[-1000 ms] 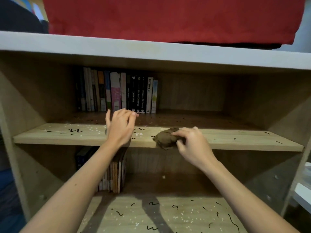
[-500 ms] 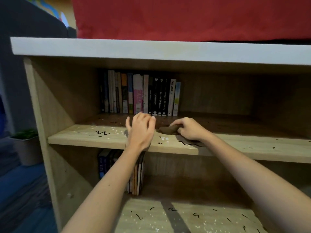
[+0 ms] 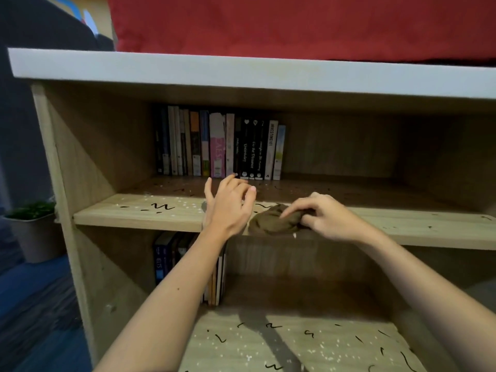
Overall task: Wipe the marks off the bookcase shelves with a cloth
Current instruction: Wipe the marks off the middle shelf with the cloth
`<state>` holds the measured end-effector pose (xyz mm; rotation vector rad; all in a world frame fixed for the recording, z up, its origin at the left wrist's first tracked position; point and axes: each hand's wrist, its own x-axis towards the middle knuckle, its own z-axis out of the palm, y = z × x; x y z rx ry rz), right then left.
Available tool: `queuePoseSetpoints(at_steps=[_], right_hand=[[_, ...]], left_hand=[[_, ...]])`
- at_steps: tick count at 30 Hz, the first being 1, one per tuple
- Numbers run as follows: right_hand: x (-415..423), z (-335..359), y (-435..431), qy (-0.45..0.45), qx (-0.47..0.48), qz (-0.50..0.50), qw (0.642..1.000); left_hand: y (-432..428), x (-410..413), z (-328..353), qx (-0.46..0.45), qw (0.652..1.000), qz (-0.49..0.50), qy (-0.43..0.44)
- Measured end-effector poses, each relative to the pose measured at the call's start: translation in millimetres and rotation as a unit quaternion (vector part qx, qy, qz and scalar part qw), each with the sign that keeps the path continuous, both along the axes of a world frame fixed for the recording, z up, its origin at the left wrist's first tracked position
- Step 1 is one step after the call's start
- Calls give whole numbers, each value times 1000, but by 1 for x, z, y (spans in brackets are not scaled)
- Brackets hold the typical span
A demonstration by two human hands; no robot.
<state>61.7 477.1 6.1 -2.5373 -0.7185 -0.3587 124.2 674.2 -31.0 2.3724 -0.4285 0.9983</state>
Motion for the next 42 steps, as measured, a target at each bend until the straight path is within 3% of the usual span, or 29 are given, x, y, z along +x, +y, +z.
queuePoseSetpoints(at_steps=[3,6,10,13,16,20,22,25,29,32,36,42], right_hand=[[-8,0,-24,-57,71,-53,994],[-8,-20,-25,-84,68,-133,985],[-35,-32,-19,-71,80,-89,990],[-36,-42,-21,-170,110,-146,968],[-35,-54,-15,-195,53,-163,966],[-38,-54,-14,-286,100,-134,944],[-33,-63,-14,-277,84,-138,947],[-28,-71,-24,-268,160,-149,938],[-37,-73,-32,-264,126,-130,947],[-41,-65,-47,-307,184,-143,923],[-16,-29,-67,-242,214,-217,921],[24,-12,-22,-22,63,-183,981]], left_hand=[[0,1,1,-5,1000,-4,-1],[-1,0,0,-3,1000,-3,-7],[2,1,0,-8,1000,-1,-15],[-2,0,-1,70,997,21,-31],[-7,-7,-3,136,989,36,-42],[-16,-16,-4,97,994,26,-39],[-28,-21,-1,76,996,10,-43],[-42,-22,4,39,997,-17,-60],[-53,-15,9,-22,997,-46,-60],[-52,-9,10,-42,997,-43,-56],[-40,-2,10,-61,997,-8,-42],[-42,5,1,-36,999,24,-25]])
